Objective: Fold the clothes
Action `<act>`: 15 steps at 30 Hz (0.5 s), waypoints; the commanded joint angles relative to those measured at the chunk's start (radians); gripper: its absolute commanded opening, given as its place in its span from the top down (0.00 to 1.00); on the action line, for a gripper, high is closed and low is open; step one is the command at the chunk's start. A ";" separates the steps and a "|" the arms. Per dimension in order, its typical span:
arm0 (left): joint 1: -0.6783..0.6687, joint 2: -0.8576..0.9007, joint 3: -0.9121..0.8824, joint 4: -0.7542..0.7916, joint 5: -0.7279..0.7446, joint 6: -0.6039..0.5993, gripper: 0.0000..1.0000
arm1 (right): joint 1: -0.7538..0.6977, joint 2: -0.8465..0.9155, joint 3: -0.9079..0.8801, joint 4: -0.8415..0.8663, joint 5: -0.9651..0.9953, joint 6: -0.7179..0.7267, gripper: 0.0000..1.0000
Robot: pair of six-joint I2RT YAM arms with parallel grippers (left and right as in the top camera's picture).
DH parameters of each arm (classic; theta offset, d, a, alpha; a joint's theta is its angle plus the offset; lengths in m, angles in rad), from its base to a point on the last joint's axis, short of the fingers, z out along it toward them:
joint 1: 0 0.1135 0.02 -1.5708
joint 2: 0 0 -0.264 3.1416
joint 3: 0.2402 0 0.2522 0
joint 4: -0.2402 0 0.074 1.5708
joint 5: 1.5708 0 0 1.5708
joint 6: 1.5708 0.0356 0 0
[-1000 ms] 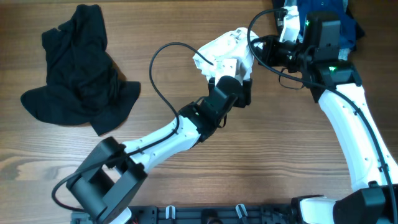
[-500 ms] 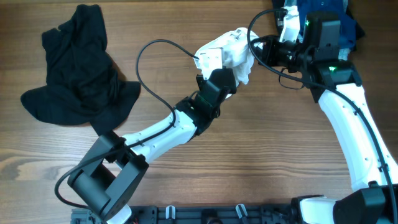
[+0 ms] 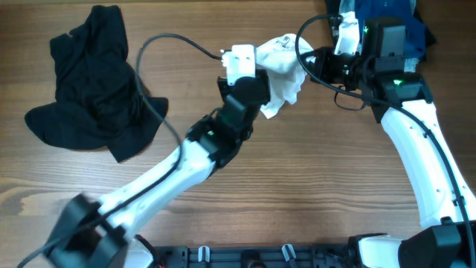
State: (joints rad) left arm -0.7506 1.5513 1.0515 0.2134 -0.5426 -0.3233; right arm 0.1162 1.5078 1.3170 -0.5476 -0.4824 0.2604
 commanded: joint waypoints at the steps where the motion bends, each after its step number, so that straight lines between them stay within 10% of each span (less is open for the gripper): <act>1: 0.005 -0.111 0.002 -0.005 -0.047 0.108 0.96 | -0.003 -0.008 0.005 -0.026 0.059 -0.024 0.86; 9: 0.004 -0.151 0.002 -0.008 -0.046 0.111 0.96 | -0.003 -0.008 0.005 -0.087 0.064 -0.026 0.43; 15: 0.005 -0.151 0.002 -0.008 -0.046 0.111 0.96 | -0.003 -0.008 0.001 -0.104 0.003 -0.025 0.31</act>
State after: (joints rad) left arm -0.7506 1.4117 1.0515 0.2016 -0.5644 -0.2363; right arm 0.1162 1.5078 1.3170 -0.6491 -0.4377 0.2379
